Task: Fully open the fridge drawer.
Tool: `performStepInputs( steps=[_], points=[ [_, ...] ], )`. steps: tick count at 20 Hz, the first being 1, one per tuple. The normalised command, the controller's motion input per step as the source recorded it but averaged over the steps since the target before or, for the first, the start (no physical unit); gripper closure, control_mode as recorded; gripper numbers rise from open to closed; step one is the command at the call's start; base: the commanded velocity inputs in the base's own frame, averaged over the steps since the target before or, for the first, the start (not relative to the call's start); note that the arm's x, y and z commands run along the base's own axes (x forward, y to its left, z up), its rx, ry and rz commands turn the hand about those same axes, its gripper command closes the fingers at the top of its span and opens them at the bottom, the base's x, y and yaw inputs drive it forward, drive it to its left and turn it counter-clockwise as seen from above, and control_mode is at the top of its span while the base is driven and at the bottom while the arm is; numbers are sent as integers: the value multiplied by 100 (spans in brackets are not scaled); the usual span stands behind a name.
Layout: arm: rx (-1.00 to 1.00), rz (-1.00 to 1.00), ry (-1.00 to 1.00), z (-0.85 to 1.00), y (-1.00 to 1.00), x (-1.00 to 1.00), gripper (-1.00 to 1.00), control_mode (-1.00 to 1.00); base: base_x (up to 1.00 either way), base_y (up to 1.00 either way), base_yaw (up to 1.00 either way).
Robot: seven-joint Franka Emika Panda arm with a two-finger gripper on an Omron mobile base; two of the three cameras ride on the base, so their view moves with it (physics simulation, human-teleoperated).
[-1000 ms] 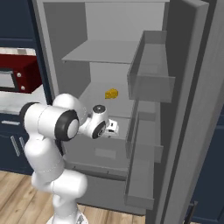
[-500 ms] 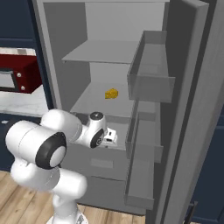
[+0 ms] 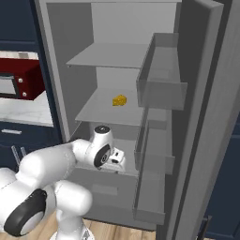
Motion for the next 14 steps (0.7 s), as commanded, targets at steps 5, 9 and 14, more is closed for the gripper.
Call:
performStepInputs(
  steps=[5,9,14],
  points=[
    [7,-13,-6,37,-11,-96,-100,-100,0,0,0],
    [9,-16,-48,100,0,-65,-100,-100,0,0,0],
    [0,-12,-47,100,30,-45,-100,-100,0,0,0]
  ],
)
